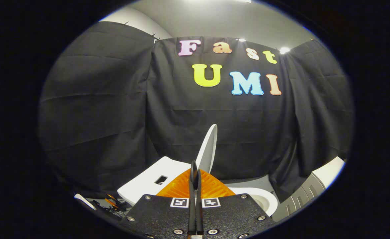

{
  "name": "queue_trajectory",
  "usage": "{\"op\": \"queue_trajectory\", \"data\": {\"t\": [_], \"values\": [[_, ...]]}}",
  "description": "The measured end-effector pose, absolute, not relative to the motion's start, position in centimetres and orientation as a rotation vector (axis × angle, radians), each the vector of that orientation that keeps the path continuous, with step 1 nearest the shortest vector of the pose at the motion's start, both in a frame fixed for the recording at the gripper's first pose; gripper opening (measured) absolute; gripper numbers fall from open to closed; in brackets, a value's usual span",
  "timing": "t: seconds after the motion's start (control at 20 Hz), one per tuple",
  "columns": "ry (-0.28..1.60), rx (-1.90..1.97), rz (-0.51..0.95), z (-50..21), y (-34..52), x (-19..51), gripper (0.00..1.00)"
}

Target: Open the toilet lid.

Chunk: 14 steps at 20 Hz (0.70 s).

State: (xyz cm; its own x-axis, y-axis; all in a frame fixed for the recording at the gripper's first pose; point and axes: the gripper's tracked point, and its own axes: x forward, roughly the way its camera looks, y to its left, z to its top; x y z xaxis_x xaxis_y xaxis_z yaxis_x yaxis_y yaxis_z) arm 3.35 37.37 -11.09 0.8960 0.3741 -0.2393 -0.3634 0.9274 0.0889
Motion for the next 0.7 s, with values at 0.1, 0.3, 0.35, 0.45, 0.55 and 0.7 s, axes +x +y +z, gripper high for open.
{"op": "queue_trajectory", "data": {"t": [0.1, 0.3, 0.35, 0.45, 0.55, 0.7], "values": [[0.261, 0.042, 0.402, -10.9, 39.9, 3.2, 0.0], [0.276, 0.018, 0.453, -10.9, 44.8, 2.6, 0.0], [0.276, 0.001, 0.464, -10.9, 45.9, 2.5, 0.0], [0.277, -0.027, 0.485, -11.2, 47.7, 2.5, 0.0], [0.282, -0.041, 0.495, -11.5, 48.7, 2.3, 0.0], [0.283, -0.029, 0.492, -11.7, 49.3, 2.0, 0.0]]}}
